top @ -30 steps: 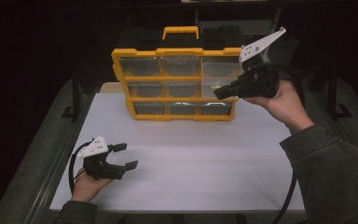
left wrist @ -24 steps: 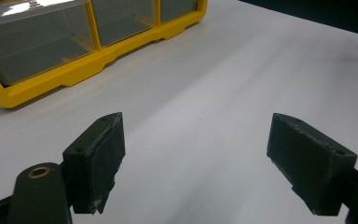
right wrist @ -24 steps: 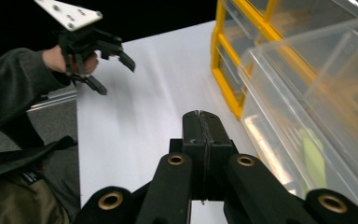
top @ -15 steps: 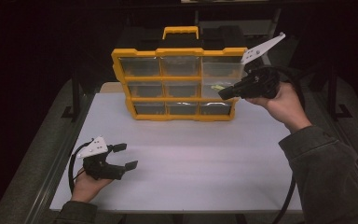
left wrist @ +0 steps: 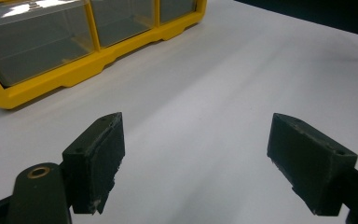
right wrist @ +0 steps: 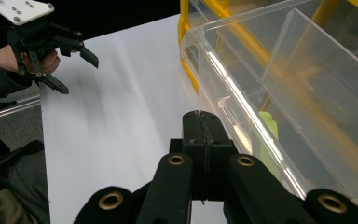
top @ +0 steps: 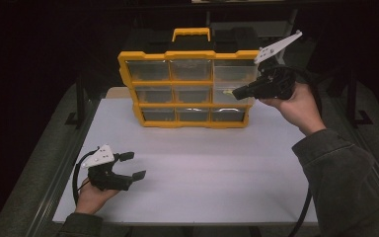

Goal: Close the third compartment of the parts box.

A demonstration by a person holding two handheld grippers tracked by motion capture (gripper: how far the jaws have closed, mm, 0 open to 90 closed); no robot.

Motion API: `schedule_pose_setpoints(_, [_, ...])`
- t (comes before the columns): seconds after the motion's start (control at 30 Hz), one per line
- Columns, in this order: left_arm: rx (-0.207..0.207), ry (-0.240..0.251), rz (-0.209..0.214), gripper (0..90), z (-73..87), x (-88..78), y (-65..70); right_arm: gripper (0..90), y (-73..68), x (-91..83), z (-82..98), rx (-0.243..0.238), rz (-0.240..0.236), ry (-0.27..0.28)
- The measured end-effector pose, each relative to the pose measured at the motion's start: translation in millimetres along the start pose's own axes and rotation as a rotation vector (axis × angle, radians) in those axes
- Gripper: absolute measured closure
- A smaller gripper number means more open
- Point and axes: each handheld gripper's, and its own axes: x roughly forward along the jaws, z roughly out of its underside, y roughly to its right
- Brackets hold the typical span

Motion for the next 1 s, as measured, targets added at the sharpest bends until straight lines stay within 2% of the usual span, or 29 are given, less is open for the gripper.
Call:
schedule_pose_setpoints(0.57, [0.001, 0.008, 0.004, 19.0, 0.4, 0.4, 0.5, 88.7, 4.7, 2.9, -8.6, 0.003, 0.040, -0.010])
schedule_pose_setpoints(0.8, [0.006, 0.005, 0.000, 19.0, 0.2, -1.2, -0.2, 88.7, 9.2, 4.1, -10.5, 0.024, 0.048, -0.016])
schedule_pose_setpoints(0.93, [0.007, 0.004, 0.000, 19.0, 0.1, -1.2, -0.3, 88.7, 11.4, 5.0, -12.9, 0.007, 0.062, -0.024])
schedule_pose_setpoints(1.0, [0.006, 0.006, -0.001, 19.0, 0.1, -1.3, -0.5, 88.7, 11.4, 4.8, -13.7, 0.016, 0.061, -0.027])
